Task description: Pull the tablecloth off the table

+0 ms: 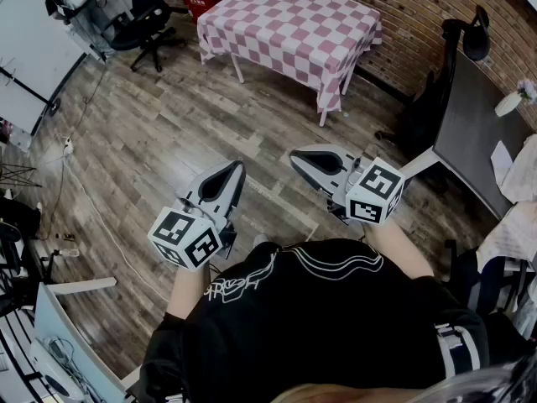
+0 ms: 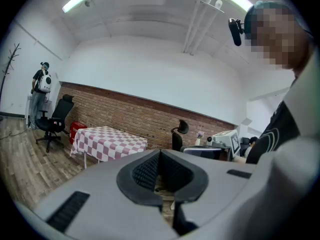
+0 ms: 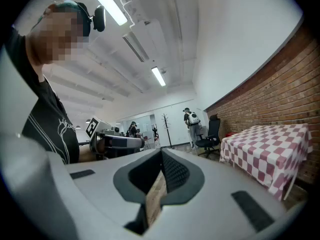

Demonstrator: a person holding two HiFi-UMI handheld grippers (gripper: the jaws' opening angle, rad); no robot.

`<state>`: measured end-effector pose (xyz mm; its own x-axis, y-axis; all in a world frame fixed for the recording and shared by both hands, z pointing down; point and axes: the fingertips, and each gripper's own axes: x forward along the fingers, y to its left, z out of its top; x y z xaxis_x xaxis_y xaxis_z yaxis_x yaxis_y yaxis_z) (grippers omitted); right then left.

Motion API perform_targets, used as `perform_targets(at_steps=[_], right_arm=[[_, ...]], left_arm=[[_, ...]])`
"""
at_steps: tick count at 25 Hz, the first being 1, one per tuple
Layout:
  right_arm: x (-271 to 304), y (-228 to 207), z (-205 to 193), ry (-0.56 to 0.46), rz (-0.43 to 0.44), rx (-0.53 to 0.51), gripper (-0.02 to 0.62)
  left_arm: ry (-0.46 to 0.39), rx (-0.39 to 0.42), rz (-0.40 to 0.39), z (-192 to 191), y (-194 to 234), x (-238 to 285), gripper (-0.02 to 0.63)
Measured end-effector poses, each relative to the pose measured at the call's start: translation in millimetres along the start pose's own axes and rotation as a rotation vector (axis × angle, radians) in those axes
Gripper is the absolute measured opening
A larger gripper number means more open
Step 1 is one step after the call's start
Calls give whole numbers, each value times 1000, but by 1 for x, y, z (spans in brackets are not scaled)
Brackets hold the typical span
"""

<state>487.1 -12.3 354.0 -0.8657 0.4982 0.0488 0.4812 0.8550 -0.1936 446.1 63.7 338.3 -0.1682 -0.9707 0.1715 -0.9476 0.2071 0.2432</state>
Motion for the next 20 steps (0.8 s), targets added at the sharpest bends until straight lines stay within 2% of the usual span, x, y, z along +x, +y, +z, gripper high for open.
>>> perform_targets(at_steps=[5, 13, 16, 20], right_arm=[[22, -3, -6, 8, 0, 19, -3], [79, -19, -21, 48, -19, 63, -3], [105, -18, -17, 57, 8, 32, -3], [140, -23, -3, 73, 2, 34, -3]], left_arm=[[10, -6, -8, -1, 21, -2, 5], [49, -52, -18, -6, 80, -4, 5], [51, -56, -17, 0, 105, -5, 5], [27, -76, -24, 18, 141, -15, 5]])
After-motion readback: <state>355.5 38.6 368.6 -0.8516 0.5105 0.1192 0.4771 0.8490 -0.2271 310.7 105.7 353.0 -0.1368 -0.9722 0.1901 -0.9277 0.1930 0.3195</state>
